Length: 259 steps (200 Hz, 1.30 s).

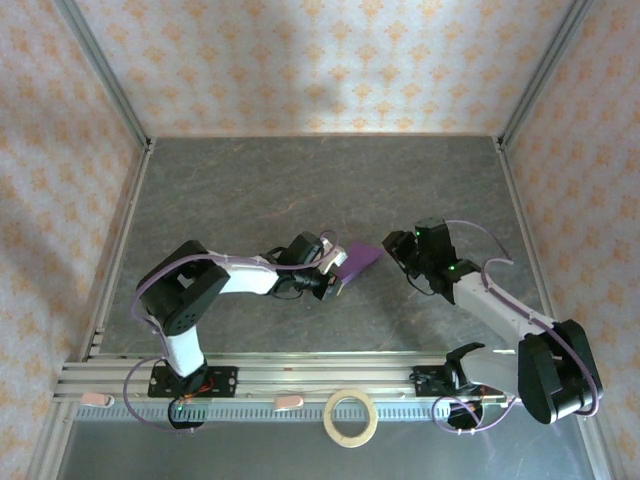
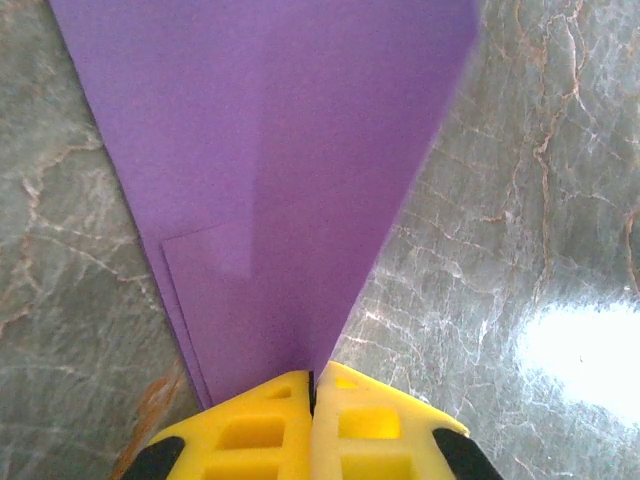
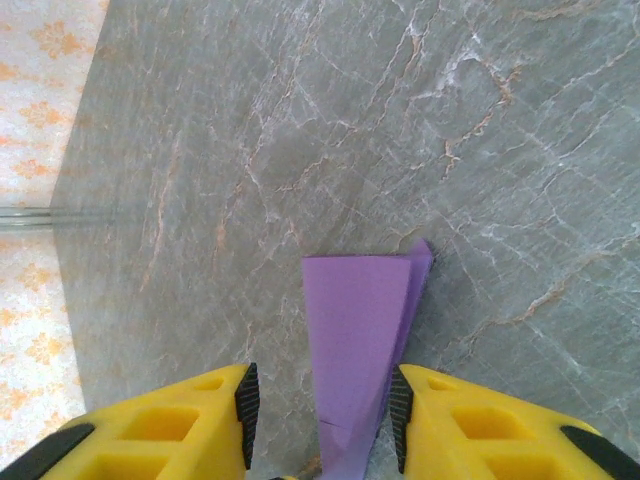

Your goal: Fold a paper plane with a square sheet of paper (pick it up from the middle)

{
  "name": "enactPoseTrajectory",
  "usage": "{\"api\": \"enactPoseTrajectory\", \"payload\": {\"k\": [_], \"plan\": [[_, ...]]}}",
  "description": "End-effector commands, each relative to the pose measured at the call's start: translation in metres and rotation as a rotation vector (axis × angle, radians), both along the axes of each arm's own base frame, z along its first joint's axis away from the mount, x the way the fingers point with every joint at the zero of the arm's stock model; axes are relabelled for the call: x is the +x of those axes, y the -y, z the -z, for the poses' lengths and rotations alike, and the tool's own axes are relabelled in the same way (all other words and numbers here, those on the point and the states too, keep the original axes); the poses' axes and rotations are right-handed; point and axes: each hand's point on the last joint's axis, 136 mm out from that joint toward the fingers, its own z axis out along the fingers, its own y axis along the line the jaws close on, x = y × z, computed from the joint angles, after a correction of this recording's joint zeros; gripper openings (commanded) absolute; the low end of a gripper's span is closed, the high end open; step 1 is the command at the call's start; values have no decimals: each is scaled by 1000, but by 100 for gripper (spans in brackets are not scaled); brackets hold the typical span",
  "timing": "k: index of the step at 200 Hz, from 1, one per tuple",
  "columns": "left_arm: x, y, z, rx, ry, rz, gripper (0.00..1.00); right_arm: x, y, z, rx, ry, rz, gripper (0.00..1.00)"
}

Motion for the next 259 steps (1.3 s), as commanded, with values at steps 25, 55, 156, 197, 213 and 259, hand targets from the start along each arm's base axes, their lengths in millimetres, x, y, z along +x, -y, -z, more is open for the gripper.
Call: {"api": "enactPoseTrajectory", "payload": {"k": [25,55,156,197,213,259], "plan": [[-5,9,5,-94,-116,13,0,-5,-8,-13,69,137,-61,39],[-9,15,1,-183,-189,7,0,-17,-11,-17,118,221,-100,34],[-10,29,9,-264,-368,-54,0,-44,-53,20,179,101,-346,8],[-8,31,14,-270,-403,-80,0,-34,-68,28,189,94,-361,1],[-9,30,18,-263,-417,-90,0,-28,-70,28,202,108,-350,0],[-10,29,22,-276,-445,-117,0,-12,-77,35,229,98,-340,0]]}}
